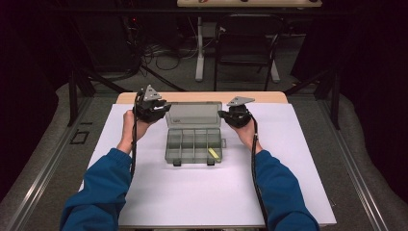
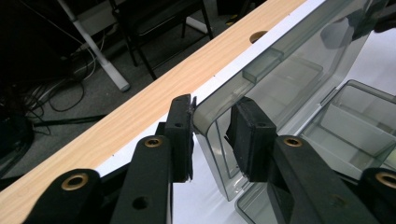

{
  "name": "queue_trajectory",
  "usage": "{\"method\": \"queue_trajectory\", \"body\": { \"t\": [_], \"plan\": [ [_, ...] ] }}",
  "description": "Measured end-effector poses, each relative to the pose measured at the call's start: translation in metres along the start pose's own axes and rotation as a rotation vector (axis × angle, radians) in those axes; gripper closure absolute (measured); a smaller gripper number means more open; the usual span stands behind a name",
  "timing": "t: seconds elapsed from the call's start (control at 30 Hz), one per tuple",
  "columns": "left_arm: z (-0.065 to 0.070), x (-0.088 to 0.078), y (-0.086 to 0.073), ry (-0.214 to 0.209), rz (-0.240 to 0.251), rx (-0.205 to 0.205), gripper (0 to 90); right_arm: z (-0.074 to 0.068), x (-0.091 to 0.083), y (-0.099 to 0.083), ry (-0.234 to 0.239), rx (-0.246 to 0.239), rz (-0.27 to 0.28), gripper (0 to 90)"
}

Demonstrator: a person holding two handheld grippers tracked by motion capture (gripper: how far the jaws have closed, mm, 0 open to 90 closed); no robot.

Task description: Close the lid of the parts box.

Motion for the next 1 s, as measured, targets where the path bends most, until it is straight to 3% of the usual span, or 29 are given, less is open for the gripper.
{"method": "queue_trajectory", "body": {
  "t": [0.13,0.33,0.57,0.83,1.0],
  "plan": [
    [-0.001,-0.001,-0.001,-0.014,0.007,0.004,73.3,0.003,-0.011,0.006,0.001,0.007,0.017,85.5],
    [-0.002,-0.002,-0.001,-0.025,0.004,0.003,74.1,0.000,-0.031,0.018,-0.016,-0.031,0.013,76.8],
    [-0.002,-0.002,-0.001,-0.028,-0.001,0.009,74.5,-0.005,-0.052,0.032,0.015,-0.070,0.026,67.5],
    [-0.001,-0.003,-0.001,-0.034,-0.010,0.017,74.7,-0.015,-0.045,0.053,0.042,-0.099,0.000,67.0],
    [-0.001,-0.004,-0.001,-0.044,-0.015,0.023,75.0,-0.014,-0.038,0.061,0.046,-0.078,-0.013,74.0]
  ]
}}
Point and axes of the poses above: each handheld gripper's, and its own axes: x roughly forward along the jaws, y roughly out of its top, z roughly to its right, the point moved 6 cm from there along x, roughly forward along the jaws, and after that the axes turned 4 degrees about z, right-handed, at the moved point
